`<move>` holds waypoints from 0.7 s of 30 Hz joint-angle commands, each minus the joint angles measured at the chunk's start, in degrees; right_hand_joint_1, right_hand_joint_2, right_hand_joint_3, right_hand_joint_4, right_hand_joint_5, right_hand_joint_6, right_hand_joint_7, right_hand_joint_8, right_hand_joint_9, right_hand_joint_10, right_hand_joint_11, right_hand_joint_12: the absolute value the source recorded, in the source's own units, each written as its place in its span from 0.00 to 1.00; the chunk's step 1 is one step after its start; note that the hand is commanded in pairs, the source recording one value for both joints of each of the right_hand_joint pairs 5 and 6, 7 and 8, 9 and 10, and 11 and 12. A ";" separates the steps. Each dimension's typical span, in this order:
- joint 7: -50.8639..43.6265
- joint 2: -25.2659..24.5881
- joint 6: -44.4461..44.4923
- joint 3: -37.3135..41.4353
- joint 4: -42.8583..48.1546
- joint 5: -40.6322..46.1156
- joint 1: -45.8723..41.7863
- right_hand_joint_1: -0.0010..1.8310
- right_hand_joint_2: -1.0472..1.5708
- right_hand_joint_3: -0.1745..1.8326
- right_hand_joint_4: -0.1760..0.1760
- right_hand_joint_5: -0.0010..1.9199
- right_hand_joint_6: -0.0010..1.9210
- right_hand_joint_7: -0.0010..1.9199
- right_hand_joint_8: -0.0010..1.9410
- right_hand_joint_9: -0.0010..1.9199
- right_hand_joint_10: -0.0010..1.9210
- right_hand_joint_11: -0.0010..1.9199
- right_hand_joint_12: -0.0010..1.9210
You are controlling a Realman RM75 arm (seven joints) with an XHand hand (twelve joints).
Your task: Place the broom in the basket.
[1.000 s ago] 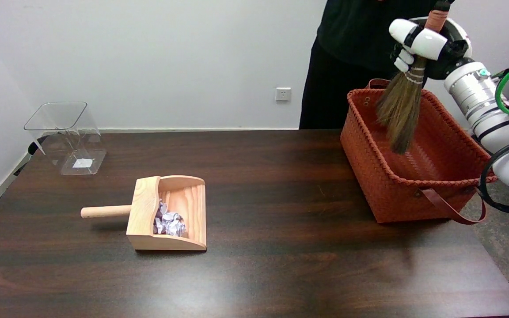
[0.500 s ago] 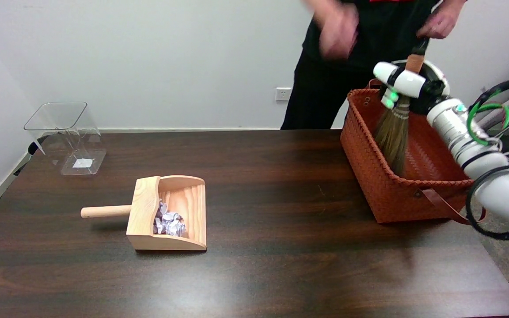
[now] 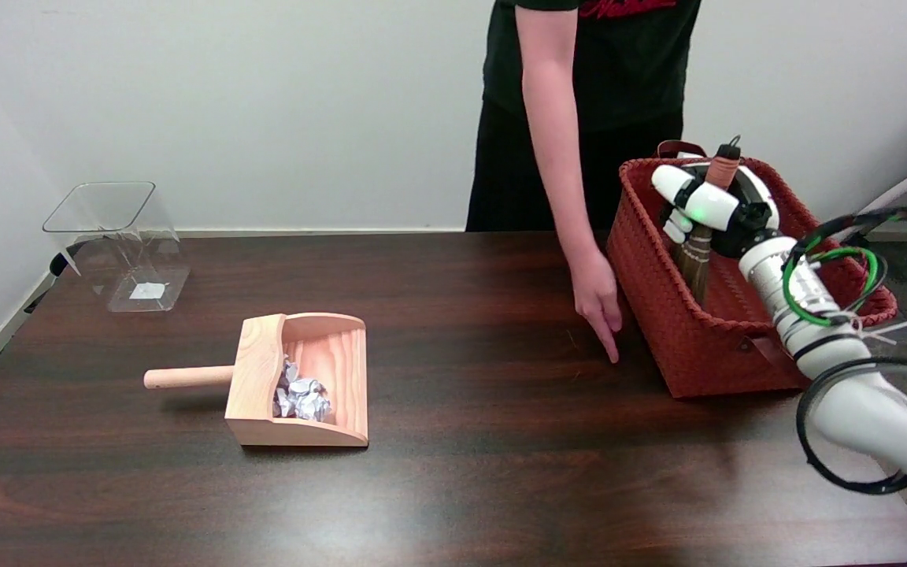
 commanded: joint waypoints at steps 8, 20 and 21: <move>5.16 -1.83 17.63 -12.50 1.42 -4.00 -1.07 0.55 0.94 0.41 0.50 1.00 1.00 1.00 0.99 1.00 1.00 0.90 0.90; 5.16 -2.01 19.28 -12.93 0.82 -4.52 -1.07 0.50 0.74 0.52 0.50 0.79 0.79 0.92 0.91 0.86 0.85 0.83 0.82; 5.16 -2.01 19.37 -12.93 0.89 -4.52 -1.07 0.50 0.68 0.55 0.50 0.73 0.73 0.89 0.88 0.82 0.82 0.79 0.79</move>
